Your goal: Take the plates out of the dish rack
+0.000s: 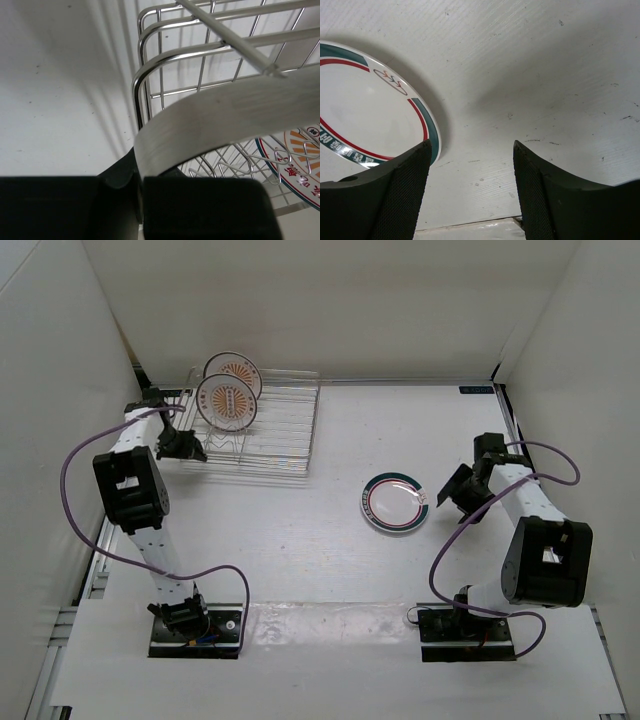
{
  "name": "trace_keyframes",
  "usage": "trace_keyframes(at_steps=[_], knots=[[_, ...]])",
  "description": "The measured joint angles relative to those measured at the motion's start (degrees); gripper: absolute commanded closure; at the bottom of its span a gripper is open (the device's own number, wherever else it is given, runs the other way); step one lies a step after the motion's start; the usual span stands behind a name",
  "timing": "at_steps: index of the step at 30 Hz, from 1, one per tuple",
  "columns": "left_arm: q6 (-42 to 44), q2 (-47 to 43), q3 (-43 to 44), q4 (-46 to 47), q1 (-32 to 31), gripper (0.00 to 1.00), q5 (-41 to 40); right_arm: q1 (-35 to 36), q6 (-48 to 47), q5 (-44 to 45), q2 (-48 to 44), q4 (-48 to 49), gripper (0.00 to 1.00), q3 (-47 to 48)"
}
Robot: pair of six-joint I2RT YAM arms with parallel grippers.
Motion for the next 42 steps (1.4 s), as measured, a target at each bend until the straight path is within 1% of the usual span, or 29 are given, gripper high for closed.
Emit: trace_keyframes(at_steps=[4,10,13,15,16,17,18,20,21,23,24,25,29,32,34,36,40,42], knots=[[-0.5,-2.6,-3.7,0.0,0.0,1.0,-0.3,0.0,0.0,-1.2,-0.1,0.2,0.31,-0.6],[-1.5,-5.5,-7.2,-2.3,-0.5,1.0,-1.1,0.0,0.1,-2.1,-1.1,0.3,0.31,-2.2],[-3.9,-7.6,-9.9,-3.8,-1.8,1.0,-1.8,0.0,0.2,-2.5,-2.1,0.4,0.31,-3.1],[-5.7,-9.4,-12.1,-4.8,-2.8,0.97,-2.1,0.0,0.3,-2.7,-3.0,0.5,0.31,-4.1],[-6.4,-10.3,-13.1,-5.6,-3.2,0.92,-2.4,0.0,0.3,-2.7,-3.5,0.6,0.31,-4.6],[-6.9,-11.0,-13.7,-6.6,-3.5,0.83,-2.6,0.0,0.3,-2.8,-3.9,0.5,0.31,-4.9],[-7.1,-11.6,-13.9,-7.6,-3.8,0.7,-2.7,0.0,0.3,-2.8,-4.3,0.6,0.31,-5.3],[-6.1,-12.7,-14.0,-9.6,-3.9,0.5,-2.3,0.0,0.4,-2.9,-5.2,0.8,0.31,-6.0],[-5.6,-13.3,-14.0,-10.5,-3.7,0.3,-1.7,0.0,0.4,-2.9,-5.7,0.9,0.31,-6.4],[-4.5,-14.1,-14.0,-11.6,-3.3,0.13,-0.3,0.0,0.4,-3.0,-6.7,0.9,0.31,-7.1],[-4.1,-14.3,-14.0,-12.0,-2.9,0.03,0.4,0.0,0.4,-3.0,-7.1,1.0,0.31,-7.5],[-3.7,-14.4,-13.8,-12.6,-2.5,0.01,1.1,0.0,0.4,-3.1,-7.5,1.0,0.31,-7.8],[-2.0,-14.3,-10.9,-15.5,-1.3,0.01,1.8,0.0,0.4,-3.1,-8.4,1.1,0.31,-8.5],[-0.4,-14.3,-5.2,-17.1,-1.2,0.01,2.0,0.0,0.4,-3.1,-8.7,1.2,0.31,-8.6],[1.8,-14.5,-1.4,-15.4,-1.2,0.01,1.8,0.0,0.4,-3.1,-9.0,1.3,0.31,-8.7],[5.3,-15.0,0.4,-10.6,-1.2,0.01,1.8,0.0,0.4,-3.1,-9.3,1.6,0.31,-9.2],[14.9,-15.4,0.7,5.1,-1.1,0.01,5.5,0.0,0.2,-3.1,-9.3,1.6,0.31,-9.6],[18.7,-12.3,3.6,11.1,-1.0,0.06,8.8,0.0,0.2,-3.1,-9.3,1.7,0.31,-9.6]])
